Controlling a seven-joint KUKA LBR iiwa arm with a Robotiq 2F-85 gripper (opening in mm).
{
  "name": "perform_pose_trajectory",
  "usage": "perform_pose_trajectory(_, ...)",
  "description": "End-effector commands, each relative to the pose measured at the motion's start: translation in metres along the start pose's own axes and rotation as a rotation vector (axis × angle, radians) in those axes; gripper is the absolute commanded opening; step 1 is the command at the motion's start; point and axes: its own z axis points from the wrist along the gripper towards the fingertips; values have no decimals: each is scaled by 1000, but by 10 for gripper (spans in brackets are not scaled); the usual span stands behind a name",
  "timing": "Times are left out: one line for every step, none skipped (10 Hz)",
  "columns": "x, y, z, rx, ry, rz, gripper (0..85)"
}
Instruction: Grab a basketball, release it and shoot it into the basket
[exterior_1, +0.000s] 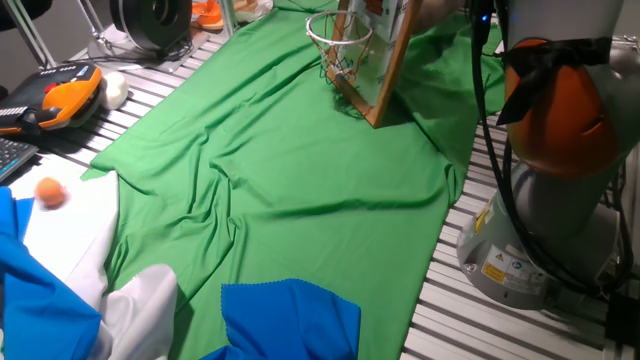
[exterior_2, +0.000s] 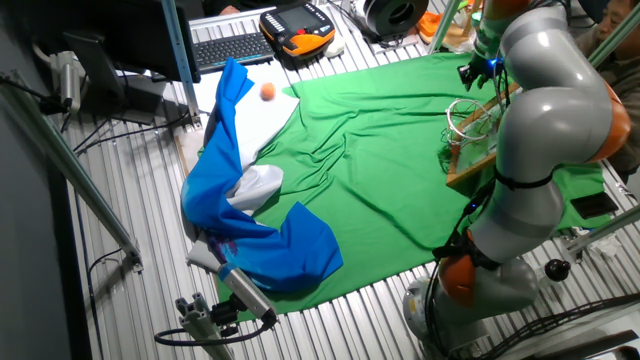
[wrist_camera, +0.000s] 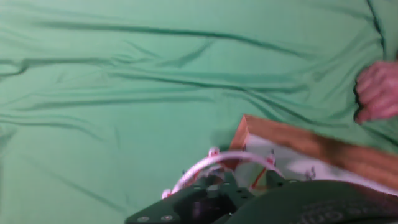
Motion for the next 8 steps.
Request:
perform_pose_trajectory(0,2,1,-29,5,-6,0)
perform_pose_trajectory(4,9,2,-23,-1,-12,0)
perform_pose_trajectory(7,19,6,-18,-8,-13,0)
perform_pose_trajectory(8,26,11,-11,-23,-27,0)
perform_pose_trajectory(6,30,13,-19,-29,-33,0)
perform_pose_trajectory(5,32,14,-30,-28,-45,0)
perform_pose_trajectory(5,35,14,-43,-24,-55,0)
perform_pose_trajectory(5,38,14,-34,-26,-65,0)
